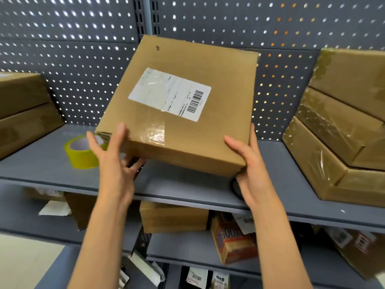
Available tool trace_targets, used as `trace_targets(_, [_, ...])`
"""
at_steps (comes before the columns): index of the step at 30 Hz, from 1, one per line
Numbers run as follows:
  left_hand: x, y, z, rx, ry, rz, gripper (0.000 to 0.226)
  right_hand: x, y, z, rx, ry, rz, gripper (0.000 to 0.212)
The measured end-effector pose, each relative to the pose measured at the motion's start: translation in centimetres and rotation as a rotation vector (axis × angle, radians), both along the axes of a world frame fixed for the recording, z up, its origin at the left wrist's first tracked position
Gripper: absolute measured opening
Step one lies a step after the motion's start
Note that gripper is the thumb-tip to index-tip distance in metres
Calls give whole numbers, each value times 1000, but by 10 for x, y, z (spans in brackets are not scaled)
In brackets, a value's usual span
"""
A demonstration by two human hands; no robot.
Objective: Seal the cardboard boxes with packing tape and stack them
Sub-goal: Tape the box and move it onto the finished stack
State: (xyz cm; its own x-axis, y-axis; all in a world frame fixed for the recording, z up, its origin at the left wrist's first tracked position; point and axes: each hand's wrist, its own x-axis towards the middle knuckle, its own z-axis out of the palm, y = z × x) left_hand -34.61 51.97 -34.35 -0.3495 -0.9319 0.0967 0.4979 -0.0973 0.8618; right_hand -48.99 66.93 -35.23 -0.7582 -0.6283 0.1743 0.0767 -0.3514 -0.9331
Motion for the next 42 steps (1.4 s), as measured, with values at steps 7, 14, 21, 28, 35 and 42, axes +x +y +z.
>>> trace_targets(7, [6, -14, -19, 13, -156, -64, 19, -19, 0, -14, 130, -98, 69, 101])
trace_targets(14, [4, -19, -38, -19, -289, -46, 25, -31, -5, -24, 219, -186, 24, 110])
trace_targets(21, [4, -22, -48, 16, -358, -22, 39, -36, -9, -26, 292, -198, 8, 112])
trace_targets(28, [9, -32, -48, 21, -393, -4, 55, -28, -14, -20, 366, -171, -13, 45])
trace_targets(35, [20, -50, -48, -187, -424, -10, 36, -7, -16, 1, 522, 471, -454, 55])
trace_targets(42, [42, -56, -47, -666, -481, -174, 36, 57, -74, 12, 641, 1164, -65, 45])
